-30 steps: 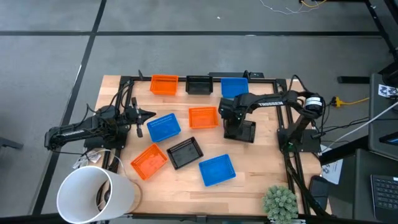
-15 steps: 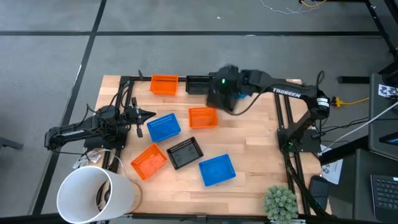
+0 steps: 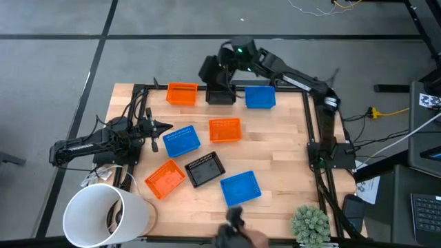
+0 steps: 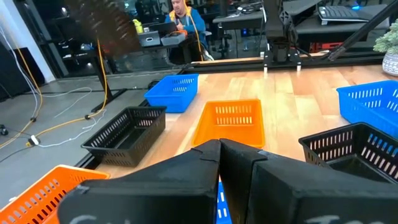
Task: Stack baskets by color
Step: Stack the right black basket on top of the other black basket
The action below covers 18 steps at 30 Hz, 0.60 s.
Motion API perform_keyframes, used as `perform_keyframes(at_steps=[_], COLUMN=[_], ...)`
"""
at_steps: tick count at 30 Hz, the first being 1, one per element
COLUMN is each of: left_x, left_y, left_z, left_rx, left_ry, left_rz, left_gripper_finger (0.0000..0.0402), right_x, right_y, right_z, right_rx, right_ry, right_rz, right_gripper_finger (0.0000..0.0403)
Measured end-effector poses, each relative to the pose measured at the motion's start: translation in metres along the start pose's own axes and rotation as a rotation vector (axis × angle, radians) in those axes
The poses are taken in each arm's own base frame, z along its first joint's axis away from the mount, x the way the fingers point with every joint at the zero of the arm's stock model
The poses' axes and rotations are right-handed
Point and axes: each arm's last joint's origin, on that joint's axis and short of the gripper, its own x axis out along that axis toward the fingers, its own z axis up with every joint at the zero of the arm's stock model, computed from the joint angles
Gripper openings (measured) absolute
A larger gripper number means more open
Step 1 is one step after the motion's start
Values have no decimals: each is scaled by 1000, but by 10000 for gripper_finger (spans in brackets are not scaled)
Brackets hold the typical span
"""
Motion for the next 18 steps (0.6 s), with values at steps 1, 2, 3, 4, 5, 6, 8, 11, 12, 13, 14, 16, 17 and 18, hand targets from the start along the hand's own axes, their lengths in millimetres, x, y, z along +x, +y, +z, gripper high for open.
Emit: perform_keyframes(at_steps=[1, 2, 3, 4, 5, 6, 8, 11, 12, 13, 14, 16, 17, 18], left_x=[0, 0, 0, 0, 0, 0, 0, 0, 0, 0, 0, 0, 0, 0], left_y=[0, 0, 0, 0, 0, 0, 0, 0, 0, 0, 0, 0, 0, 0], left_z=[0, 0, 0, 0, 0, 0, 0, 0, 0, 0, 0, 0, 0, 0], left_rx=[0, 0, 0, 0, 0, 0, 0, 0, 0, 0, 0, 0, 0, 0], left_ry=[1, 0, 0, 0, 1, 0, 1, 0, 1, 1, 1, 1, 1, 0], left_rz=[0, 0, 0, 0, 0, 0, 0, 0, 0, 0, 0, 0, 0, 0], left_gripper_finger=[0, 0, 0, 0, 0, 0, 0, 0, 0, 0, 0, 0, 0, 0], right_x=[10, 20, 29, 37, 43, 50, 62, 72, 74, 75, 77, 81, 83, 83], right_y=[-4, -8, -11, -13, -14, -14, -12, -7, -7, -7, -6, -6, -5, -5], right_z=[-2, -5, -8, -12, -16, -23, -40, -65, -70, -76, -82, -89, -91, -92], right_rx=[5, 9, 14, 20, 26, 33, 19, -12, -26, -28, -37, -51, -66, -84], right_ry=[4, 15, 31, 56, 91, 130, 219, 323, 337, 359, 377, 383, 383, 378], right_rz=[15, 36, 63, 97, 132, 165, 220, 274, 282, 291, 302, 306, 309, 311], right_gripper_finger=[0, 0, 0, 0, 0, 0, 0, 0, 0, 0, 0, 0, 0, 0])
